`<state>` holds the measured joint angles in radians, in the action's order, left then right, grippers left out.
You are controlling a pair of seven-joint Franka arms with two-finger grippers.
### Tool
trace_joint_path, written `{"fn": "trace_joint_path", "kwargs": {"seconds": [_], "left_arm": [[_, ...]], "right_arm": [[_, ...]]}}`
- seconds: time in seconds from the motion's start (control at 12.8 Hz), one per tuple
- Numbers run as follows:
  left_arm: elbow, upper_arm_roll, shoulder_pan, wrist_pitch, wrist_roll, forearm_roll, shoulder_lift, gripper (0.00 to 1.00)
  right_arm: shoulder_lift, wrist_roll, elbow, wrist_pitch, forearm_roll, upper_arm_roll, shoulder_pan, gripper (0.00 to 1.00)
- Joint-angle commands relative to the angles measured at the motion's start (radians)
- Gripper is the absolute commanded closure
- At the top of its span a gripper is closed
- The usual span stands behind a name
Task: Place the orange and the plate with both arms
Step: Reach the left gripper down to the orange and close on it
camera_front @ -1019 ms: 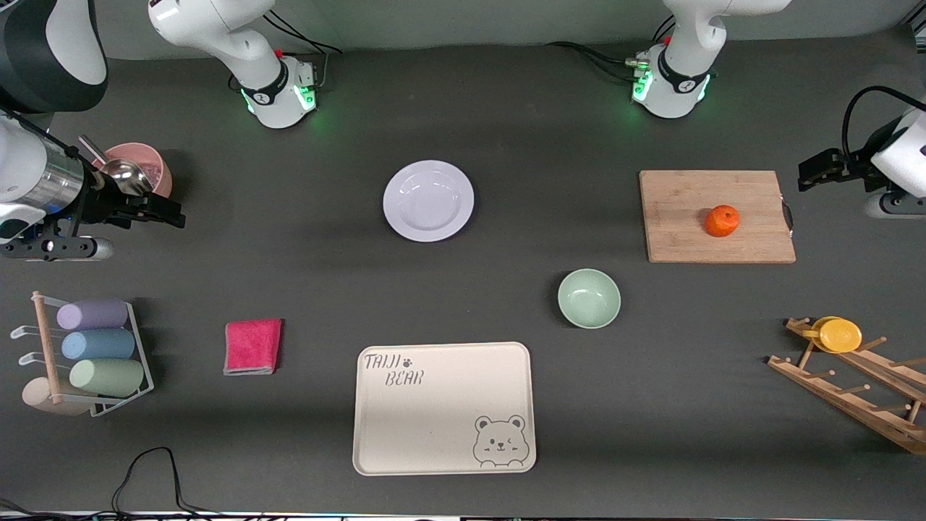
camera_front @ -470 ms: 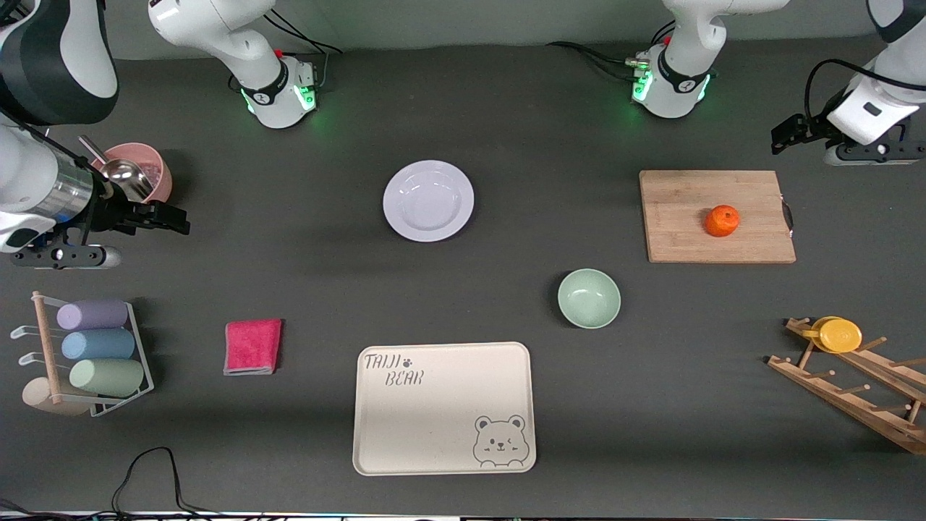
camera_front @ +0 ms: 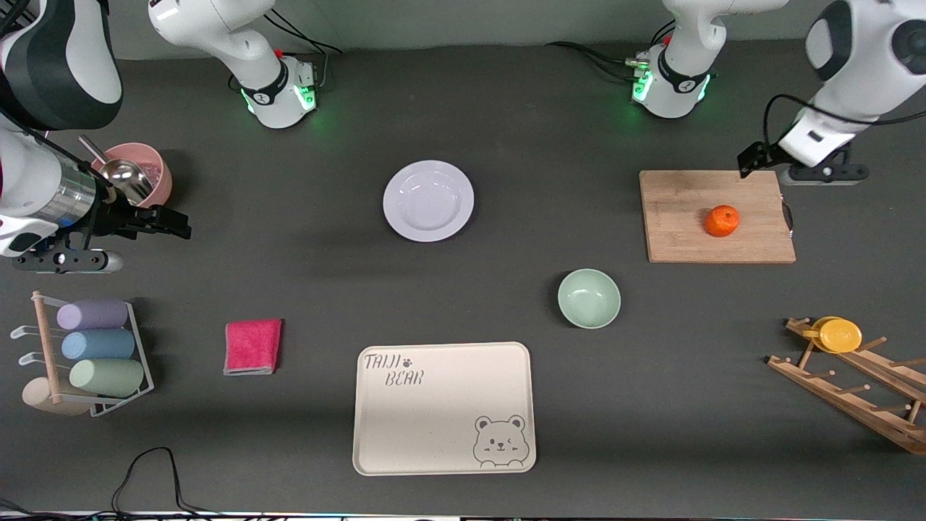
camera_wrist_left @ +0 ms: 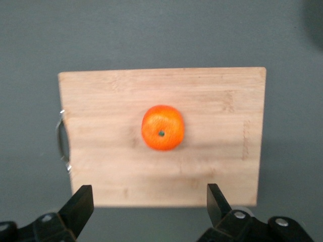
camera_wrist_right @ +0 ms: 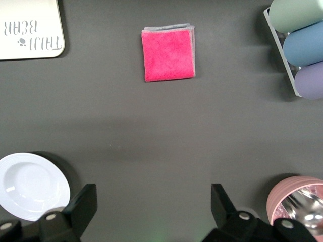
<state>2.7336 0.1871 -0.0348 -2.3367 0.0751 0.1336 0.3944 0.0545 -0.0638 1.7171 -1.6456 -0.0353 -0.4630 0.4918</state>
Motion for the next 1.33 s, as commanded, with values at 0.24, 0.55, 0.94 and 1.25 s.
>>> {"fn": "trace_joint_path", "kwargs": {"seconds": [0.24, 0.55, 0.94, 1.25], "left_arm": [[0.095, -0.006, -0.002, -0.416, 0.003, 0.012, -0.285, 0.00], [0.107, -0.005, -0.002, -0.484, 0.005, 0.012, -0.331, 0.00], [0.147, -0.005, 0.004, -0.561, -0.003, 0.011, -0.341, 1.00], [0.143, -0.005, 0.006, -0.555, 0.002, 0.011, -0.342, 1.00]], "right_arm": [[-0.013, -0.001, 0.021, -0.016, 0.003, -0.005, 0.008, 0.00], [-0.022, -0.002, 0.018, -0.020, 0.003, -0.006, 0.008, 0.00], [-0.028, -0.048, 0.021, -0.010, 0.005, -0.002, 0.007, 0.00], [-0.032, -0.050, 0.015, -0.020, 0.005, 0.021, -0.021, 0.00]]}}
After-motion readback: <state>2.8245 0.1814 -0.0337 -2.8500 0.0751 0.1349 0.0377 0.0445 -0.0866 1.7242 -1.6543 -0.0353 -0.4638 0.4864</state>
